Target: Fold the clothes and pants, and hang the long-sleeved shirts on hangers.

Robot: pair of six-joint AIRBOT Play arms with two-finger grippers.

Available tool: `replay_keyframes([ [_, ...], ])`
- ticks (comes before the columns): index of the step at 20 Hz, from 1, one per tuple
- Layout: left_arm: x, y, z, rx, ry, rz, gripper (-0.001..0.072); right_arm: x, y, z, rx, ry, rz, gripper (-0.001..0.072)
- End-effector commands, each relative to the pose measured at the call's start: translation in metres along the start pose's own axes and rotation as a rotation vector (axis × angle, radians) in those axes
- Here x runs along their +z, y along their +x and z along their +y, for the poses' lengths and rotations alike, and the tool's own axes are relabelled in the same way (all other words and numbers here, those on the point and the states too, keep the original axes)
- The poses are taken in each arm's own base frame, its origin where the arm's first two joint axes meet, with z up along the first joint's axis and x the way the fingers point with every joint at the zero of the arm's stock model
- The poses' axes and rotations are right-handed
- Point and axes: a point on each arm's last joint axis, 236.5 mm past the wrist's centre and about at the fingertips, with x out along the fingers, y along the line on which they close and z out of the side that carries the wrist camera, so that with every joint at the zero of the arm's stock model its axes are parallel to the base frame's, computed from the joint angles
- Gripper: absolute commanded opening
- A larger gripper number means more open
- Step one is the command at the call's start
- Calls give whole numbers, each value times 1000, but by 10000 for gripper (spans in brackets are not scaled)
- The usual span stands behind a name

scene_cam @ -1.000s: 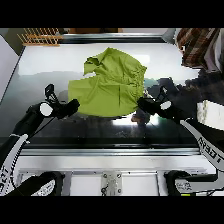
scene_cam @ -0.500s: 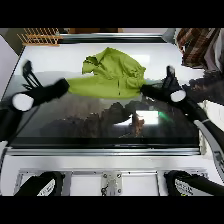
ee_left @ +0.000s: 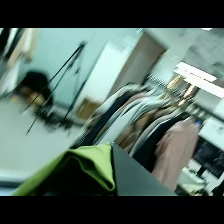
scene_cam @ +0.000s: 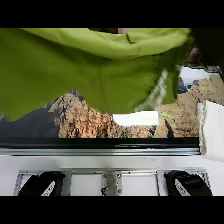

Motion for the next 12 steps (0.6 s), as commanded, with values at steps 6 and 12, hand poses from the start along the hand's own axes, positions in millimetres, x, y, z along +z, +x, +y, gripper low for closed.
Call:
replay_keyframes([
  [6,30,38,-35,-99,131,-46,5,-31,-44,42,39,266,152,17],
  [12,-130,168,100,149,160,362,5,-138,22,-64,-220,422,557,17],
])
